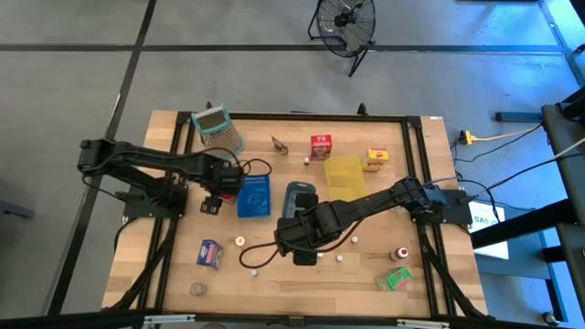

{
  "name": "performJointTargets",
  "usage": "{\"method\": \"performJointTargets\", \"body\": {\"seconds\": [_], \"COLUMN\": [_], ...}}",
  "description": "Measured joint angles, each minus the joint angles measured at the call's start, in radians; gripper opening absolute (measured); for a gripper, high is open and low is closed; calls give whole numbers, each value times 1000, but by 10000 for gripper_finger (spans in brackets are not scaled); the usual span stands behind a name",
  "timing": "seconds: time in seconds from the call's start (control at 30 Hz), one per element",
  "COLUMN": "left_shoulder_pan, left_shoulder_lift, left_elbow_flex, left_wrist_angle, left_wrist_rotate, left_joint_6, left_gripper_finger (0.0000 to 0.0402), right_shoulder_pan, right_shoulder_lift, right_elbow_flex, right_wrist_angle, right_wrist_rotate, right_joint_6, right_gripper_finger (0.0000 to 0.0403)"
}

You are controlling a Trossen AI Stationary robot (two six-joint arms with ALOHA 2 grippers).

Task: Pick & Place Kitchen Items
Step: Put the red seasoning can into the blue bin

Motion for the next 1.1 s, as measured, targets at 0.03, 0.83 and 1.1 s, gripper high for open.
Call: {"method": "performJointTargets", "body": {"seconds": [0.03,0.83,1.1], "left_shoulder_pan": [0,0,0], "left_shoulder_lift": [7,34,29], "left_elbow_flex": [0,0,0], "left_wrist_angle": [1,-34,-76], "left_wrist_rotate": [0,-7,-54], "left_joint_6": [0,-8,-20], "left_gripper_finger": [281,225,220], "right_shoulder_pan": [0,0,0], "right_shoulder_lift": [0,0,0], "right_elbow_flex": [0,0,0], "right_wrist_angle": [0,-2,4], "right_wrist_rotate": [0,-3,-2], "right_joint_6": [0,-2,-11], "right_gripper_finger": [135,135,135]}}
